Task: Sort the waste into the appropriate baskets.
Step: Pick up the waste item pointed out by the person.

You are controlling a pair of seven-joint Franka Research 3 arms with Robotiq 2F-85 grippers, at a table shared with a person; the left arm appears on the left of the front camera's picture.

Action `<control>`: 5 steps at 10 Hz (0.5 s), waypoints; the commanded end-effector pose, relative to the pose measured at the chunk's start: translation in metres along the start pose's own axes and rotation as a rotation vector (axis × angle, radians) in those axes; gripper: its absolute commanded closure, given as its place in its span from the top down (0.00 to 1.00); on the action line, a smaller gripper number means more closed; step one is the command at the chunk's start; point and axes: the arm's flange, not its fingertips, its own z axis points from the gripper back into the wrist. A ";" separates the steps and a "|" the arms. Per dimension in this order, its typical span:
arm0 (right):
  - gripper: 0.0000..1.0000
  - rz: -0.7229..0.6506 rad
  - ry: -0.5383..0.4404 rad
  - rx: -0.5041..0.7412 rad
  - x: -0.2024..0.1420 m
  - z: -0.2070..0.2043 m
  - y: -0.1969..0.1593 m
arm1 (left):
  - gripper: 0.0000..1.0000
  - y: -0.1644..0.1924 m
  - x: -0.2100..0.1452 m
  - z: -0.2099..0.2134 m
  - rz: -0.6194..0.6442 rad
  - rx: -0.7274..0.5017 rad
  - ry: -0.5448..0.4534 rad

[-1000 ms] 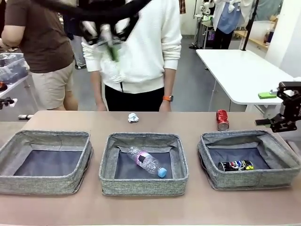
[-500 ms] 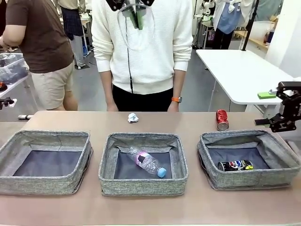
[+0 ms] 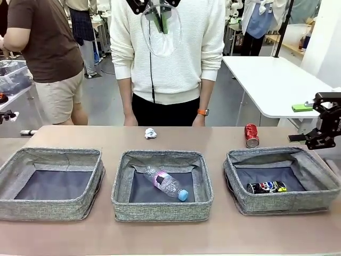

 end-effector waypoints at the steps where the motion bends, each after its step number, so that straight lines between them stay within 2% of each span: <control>1: 1.00 0.001 -0.003 0.013 0.000 0.000 0.003 | 0.04 0.001 -0.003 0.005 0.000 0.004 -0.014; 5: 1.00 0.001 -0.003 0.013 0.000 0.000 0.003 | 0.04 0.001 -0.003 0.005 0.000 0.004 -0.014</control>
